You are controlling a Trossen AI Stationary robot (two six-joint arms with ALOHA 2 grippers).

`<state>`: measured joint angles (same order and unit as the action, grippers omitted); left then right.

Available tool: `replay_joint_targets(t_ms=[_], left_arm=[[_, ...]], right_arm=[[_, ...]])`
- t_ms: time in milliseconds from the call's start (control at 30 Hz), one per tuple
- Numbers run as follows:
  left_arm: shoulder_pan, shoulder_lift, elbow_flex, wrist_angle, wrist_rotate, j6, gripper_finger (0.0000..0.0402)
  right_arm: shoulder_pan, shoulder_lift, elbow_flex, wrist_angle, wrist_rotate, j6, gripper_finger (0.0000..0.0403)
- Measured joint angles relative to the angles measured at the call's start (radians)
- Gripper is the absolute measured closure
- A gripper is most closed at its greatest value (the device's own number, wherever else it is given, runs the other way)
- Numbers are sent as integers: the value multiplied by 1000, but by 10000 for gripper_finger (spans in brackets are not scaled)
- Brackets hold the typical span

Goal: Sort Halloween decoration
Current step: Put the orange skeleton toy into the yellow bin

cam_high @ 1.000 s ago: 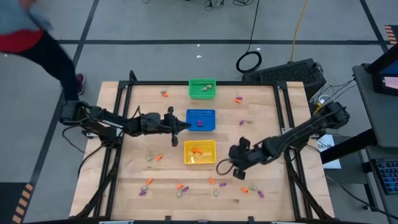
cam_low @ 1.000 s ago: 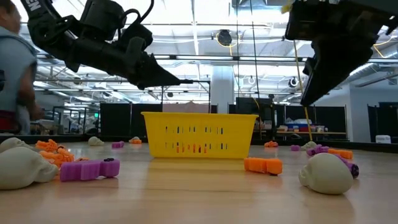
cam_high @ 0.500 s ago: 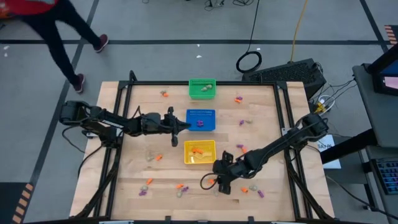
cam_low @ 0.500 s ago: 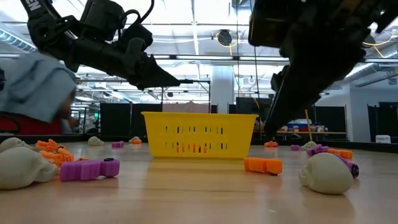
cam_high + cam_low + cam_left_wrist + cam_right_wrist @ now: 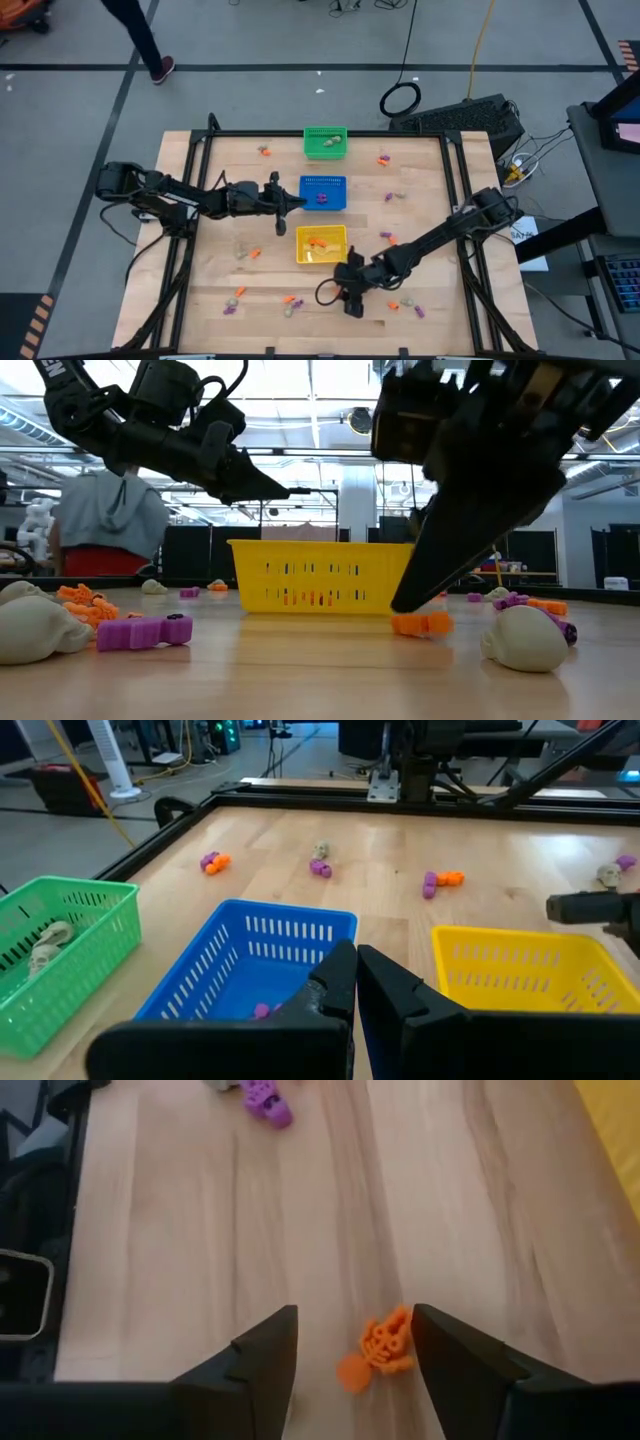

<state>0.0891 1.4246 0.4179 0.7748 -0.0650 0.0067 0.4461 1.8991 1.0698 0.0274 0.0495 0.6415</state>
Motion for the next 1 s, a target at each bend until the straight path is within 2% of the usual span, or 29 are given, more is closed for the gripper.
replay_joint_targets(t_ms=[367, 800, 1000], left_arm=[[1, 0, 0, -8, 0, 1, 387], [2, 0, 0, -6, -4, 1, 387], [2, 0, 0, -6, -45, 0, 387]], right_arm=[[-2, 14, 0, -52, 5, -2, 257], [-6, 12, 2, -129, 7, -12, 340], [-15, -23, -3, -160, -32, -56, 383]])
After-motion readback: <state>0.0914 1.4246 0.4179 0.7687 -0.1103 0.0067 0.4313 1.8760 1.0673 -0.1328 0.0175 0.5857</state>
